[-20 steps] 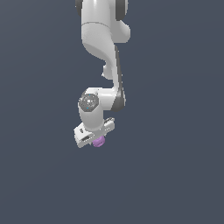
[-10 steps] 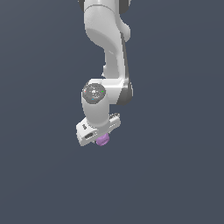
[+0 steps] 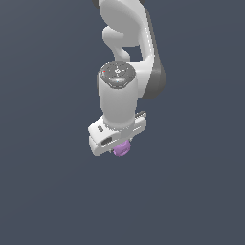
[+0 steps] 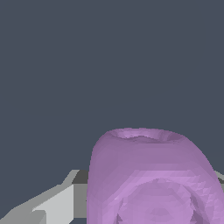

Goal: Pick up the object and move it to a goal position.

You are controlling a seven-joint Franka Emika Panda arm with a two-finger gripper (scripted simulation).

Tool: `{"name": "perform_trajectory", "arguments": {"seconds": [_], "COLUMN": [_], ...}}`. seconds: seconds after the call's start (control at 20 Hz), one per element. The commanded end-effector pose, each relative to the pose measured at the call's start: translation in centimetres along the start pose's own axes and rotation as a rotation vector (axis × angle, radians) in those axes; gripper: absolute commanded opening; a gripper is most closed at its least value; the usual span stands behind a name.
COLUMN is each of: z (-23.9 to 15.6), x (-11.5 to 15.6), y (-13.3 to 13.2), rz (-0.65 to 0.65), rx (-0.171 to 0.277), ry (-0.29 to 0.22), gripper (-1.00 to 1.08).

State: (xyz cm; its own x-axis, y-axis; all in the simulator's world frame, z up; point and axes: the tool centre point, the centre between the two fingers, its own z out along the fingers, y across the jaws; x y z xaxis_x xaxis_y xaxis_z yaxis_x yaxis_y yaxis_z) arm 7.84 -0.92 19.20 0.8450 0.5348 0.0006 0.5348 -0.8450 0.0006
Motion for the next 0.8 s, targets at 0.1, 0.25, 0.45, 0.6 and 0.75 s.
{"name": "perform_trajectory", "arguments": {"seconds": [0.1, 0.25, 0.45, 0.6, 0.75], "z": [-4.4, -6.9, -9.8, -11.6, -13.1], "x": [2.1, 3.4, 4.8, 5.7, 6.5], "y": [-1.0, -1.6, -2.2, -2.6, -2.9], "rz": [0.001, 0.001, 0.001, 0.001, 0.001], "rx": [0.001, 0.001, 0.001, 0.001, 0.001], "ry": [0.0, 0.0, 0.0, 0.0, 0.0], "gripper": [-1.0, -1.0, -1.0, -1.0, -1.0]}}
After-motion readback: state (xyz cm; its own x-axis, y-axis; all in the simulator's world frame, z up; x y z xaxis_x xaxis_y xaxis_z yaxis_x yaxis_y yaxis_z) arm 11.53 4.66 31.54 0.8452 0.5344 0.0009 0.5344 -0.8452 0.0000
